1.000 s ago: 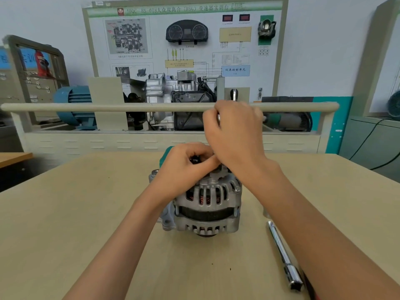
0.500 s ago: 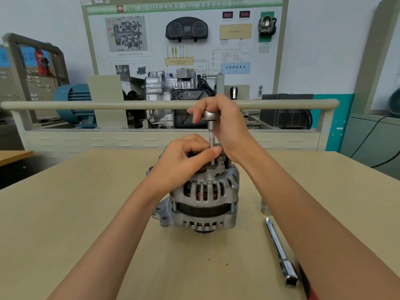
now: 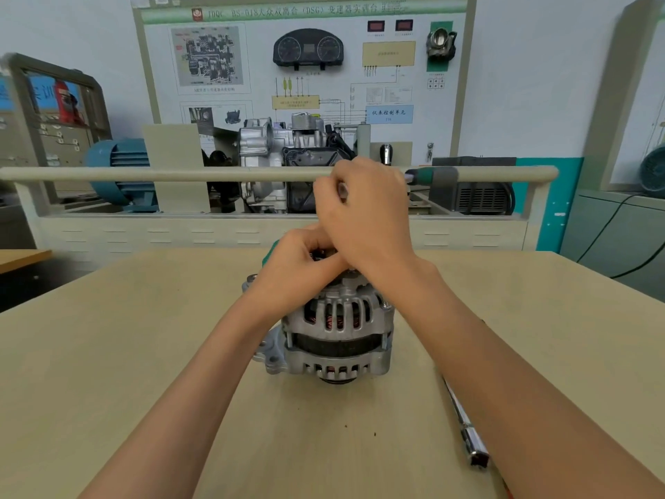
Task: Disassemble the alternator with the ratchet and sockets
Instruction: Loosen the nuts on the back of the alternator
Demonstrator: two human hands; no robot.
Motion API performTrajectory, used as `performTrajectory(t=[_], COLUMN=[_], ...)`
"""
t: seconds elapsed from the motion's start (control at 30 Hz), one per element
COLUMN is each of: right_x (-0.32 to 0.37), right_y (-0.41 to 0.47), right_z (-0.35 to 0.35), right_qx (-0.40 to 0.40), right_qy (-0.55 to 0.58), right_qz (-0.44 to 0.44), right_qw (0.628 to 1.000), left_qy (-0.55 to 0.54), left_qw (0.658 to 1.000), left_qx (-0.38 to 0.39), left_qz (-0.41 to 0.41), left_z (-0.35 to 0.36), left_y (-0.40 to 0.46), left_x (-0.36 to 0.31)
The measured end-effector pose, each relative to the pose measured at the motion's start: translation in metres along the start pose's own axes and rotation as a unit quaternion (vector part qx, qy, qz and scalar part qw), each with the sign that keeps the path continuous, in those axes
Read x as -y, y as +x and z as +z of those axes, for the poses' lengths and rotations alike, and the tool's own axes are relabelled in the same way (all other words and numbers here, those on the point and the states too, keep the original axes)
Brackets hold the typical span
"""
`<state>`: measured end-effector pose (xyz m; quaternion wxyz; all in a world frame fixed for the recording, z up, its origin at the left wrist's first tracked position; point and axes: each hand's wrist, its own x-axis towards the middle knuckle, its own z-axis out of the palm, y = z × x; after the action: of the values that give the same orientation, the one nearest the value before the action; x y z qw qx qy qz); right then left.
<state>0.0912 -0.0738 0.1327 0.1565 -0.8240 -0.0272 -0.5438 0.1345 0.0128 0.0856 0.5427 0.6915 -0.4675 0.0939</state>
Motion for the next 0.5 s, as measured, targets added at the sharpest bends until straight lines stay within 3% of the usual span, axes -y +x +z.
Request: performTrajectory(t=[0.07, 0.17, 0.23, 0.3, 0.4, 0.47, 0.5], right_x=[-0.004, -0.012, -0.016, -0.015, -0.011, -0.009, -0.008], right_y=[0.001, 0.008, 0.013, 0.015, 0.012, 0.006, 0.003], right_z=[0.000, -0.002, 0.000, -0.001, 0.000, 0.000, 0.001], right_qx=[0.002, 0.059, 0.095, 0.108, 0.081, 0.028, -0.004], right_qy=[0.174, 0.422, 0.500, 0.521, 0.504, 0.408, 0.307], right_qz=[0.041, 0.159, 0.192, 0.192, 0.196, 0.164, 0.128], right_qw=[0.984, 0.891, 0.839, 0.824, 0.838, 0.898, 0.943], left_qy=[0.008, 0.027, 0.023, 0.018, 0.029, 0.046, 0.050], left_qw=[1.000, 0.999, 0.999, 0.999, 0.999, 0.999, 0.998], left_qx=[0.016, 0.030, 0.032, 0.037, 0.021, 0.011, 0.013], left_qz=[0.000, 0.007, 0.007, 0.004, 0.017, 0.021, 0.027], left_z=[0.001, 0.001, 0.000, -0.002, -0.001, 0.001, 0.001], left_y=[0.001, 0.003, 0.003, 0.002, 0.001, 0.002, 0.002], left_x=[-0.002, -0.001, -0.001, -0.002, -0.003, -0.001, -0.001])
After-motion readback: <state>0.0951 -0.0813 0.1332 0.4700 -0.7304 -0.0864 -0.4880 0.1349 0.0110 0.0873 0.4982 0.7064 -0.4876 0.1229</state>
